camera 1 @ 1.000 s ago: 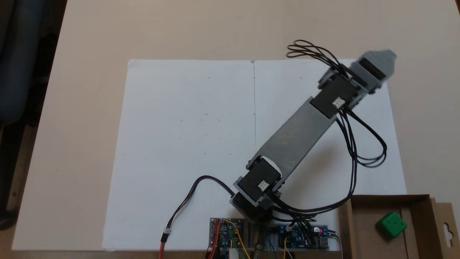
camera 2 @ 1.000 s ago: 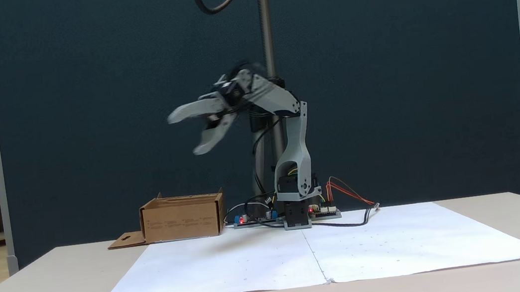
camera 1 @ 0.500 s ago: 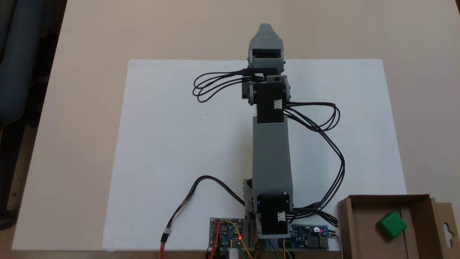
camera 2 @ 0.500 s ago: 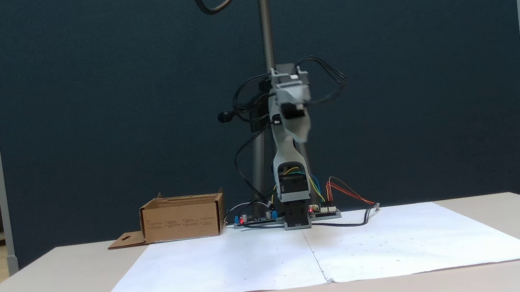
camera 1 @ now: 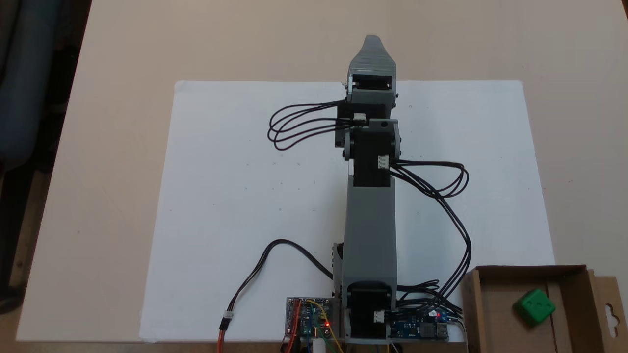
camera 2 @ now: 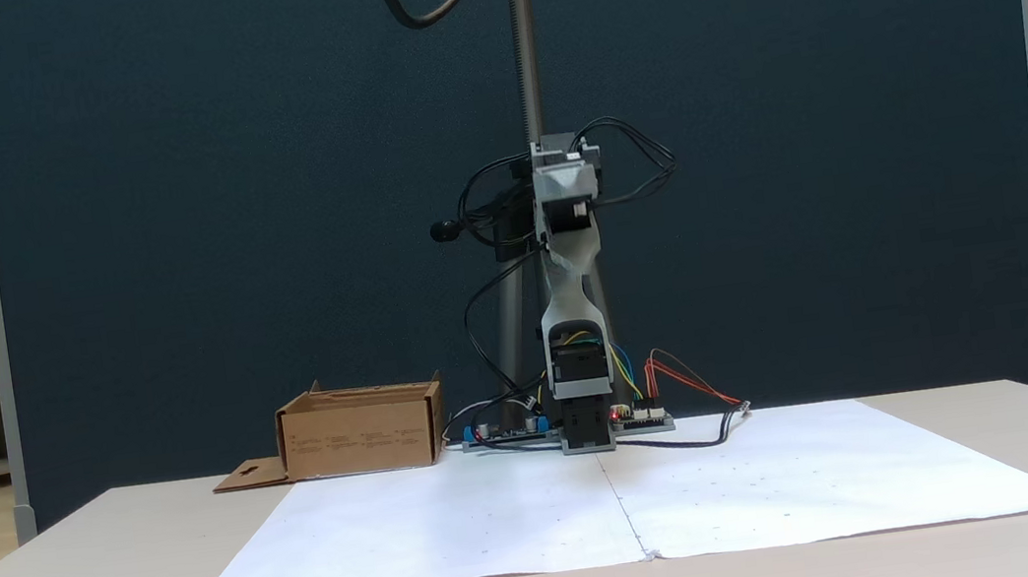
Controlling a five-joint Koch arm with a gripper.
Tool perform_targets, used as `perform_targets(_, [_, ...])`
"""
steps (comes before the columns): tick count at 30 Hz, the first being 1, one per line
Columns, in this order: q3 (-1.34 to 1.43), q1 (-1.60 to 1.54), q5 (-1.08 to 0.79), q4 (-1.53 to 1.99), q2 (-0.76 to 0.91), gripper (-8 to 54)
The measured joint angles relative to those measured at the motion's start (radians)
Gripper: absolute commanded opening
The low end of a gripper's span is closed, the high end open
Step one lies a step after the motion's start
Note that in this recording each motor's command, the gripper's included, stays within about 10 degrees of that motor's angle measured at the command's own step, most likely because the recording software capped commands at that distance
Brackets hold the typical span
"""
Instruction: Grasp a green dice and put it in the bin.
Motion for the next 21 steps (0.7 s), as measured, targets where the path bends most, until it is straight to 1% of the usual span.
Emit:
perform_targets(5, [0.023, 0.0, 0.0, -0.002, 0.114, 47.2])
perform_targets(8, [0.052, 0.0, 0.0, -0.008, 0.127, 47.9])
perform_targets(14, [0.278, 0.0, 0.0, -0.202, 0.133, 47.7])
perform_targets(21, [0.551, 0.002, 0.0, -0.44, 0.133, 46.0])
